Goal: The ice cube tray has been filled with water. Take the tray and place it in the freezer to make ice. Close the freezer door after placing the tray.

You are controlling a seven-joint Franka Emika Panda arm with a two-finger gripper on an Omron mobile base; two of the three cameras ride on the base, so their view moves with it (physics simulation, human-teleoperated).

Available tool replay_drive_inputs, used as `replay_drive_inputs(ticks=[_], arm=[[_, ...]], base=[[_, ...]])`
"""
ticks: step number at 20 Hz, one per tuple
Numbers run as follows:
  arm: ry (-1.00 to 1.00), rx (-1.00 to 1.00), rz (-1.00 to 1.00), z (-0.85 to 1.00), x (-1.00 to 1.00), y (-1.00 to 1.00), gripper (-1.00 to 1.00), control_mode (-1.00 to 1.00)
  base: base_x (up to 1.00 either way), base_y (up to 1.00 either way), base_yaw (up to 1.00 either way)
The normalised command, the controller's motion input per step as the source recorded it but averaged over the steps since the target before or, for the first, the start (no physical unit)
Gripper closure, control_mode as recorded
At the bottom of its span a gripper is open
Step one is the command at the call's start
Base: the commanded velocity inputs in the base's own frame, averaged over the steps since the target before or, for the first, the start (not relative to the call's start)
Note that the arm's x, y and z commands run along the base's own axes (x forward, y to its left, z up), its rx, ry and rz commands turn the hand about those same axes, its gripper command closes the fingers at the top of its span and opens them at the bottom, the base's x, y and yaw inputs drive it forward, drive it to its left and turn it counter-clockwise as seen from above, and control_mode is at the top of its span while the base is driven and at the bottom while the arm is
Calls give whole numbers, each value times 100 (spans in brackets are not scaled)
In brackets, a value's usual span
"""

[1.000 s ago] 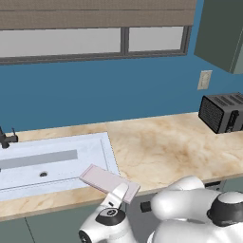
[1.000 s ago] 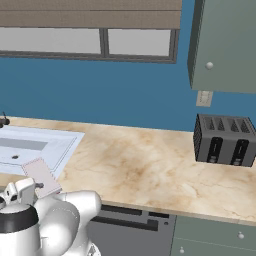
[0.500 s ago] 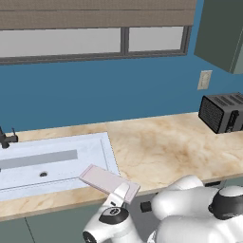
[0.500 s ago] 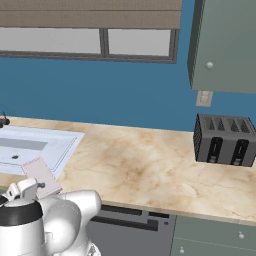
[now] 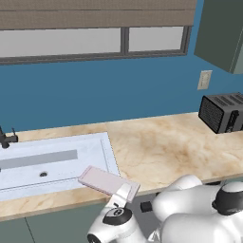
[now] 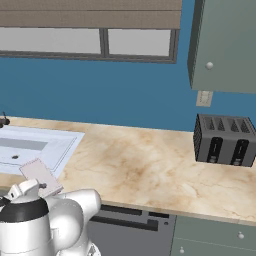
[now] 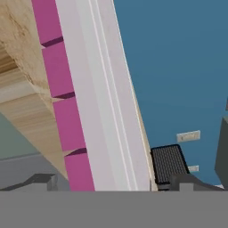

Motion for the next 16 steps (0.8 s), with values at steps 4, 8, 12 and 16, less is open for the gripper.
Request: replay_drive_inputs(ticks=[4,8,12,16], arm=[[0,0,1,0,3,-2,100,-100],[0,0,0,0,0,0,100,-100],[0,0,0,0,-2,0,100,-100],[-2,-1,0,32,-17,12,100,-100]], base=[[0,0,0],[0,0,0],[0,0,0],[0,0,0]])
